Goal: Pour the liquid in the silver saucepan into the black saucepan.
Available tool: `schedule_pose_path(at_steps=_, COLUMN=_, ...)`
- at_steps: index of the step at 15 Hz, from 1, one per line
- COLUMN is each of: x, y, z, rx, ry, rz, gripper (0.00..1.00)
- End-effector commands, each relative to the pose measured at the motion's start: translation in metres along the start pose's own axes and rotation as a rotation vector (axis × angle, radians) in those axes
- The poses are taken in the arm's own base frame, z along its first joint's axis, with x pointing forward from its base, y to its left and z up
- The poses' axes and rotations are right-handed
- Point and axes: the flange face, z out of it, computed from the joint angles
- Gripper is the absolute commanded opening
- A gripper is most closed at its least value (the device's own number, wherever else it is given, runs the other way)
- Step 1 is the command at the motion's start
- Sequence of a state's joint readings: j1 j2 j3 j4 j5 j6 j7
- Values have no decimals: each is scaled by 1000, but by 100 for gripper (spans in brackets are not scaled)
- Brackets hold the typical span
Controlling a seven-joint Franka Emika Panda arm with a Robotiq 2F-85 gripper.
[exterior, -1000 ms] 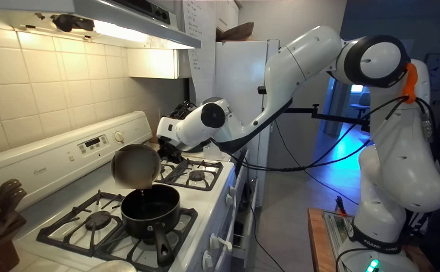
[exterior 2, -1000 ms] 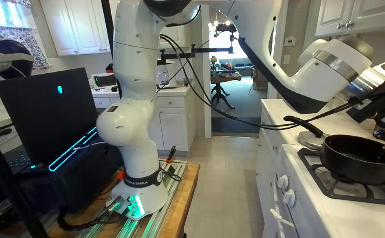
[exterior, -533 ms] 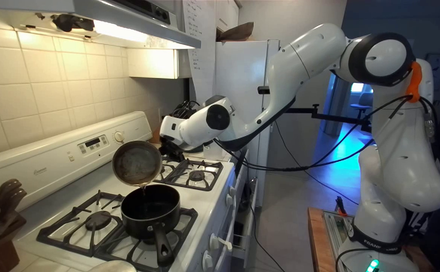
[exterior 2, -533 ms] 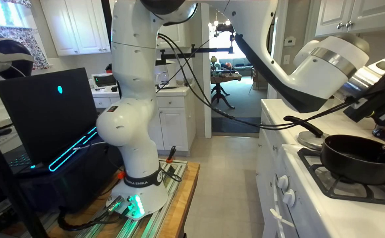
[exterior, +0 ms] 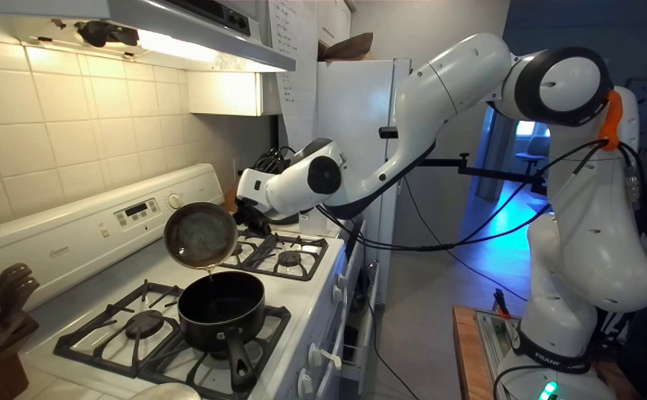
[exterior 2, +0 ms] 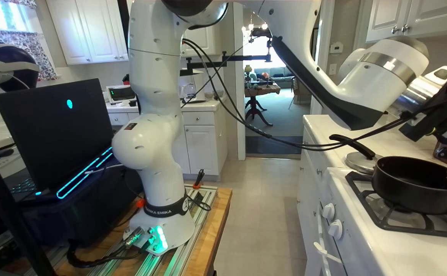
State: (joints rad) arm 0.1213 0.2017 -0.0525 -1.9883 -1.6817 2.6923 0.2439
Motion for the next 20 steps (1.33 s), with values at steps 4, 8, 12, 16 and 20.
schedule_pose_path(at_steps=4, x=-5, y=1, z=-13, rx=-50, ry=-10, rz=-8, gripper=6)
schedule_pose_path(at_steps=8, x=-3, y=-1, z=-14, rx=-69, ry=-15, rz=-23, gripper=6)
schedule_pose_path(at_steps=12, x=-1, y=-2, z=-14, rx=-92, ry=-23, rz=-28, gripper=6)
schedule_pose_path(at_steps=16, x=0, y=-4, z=-15, rx=-106, ry=-25, rz=-28, gripper=6)
schedule_pose_path(at_steps=20, x=2, y=-5, z=-16, rx=-113, ry=-28, rz=-32, gripper=6)
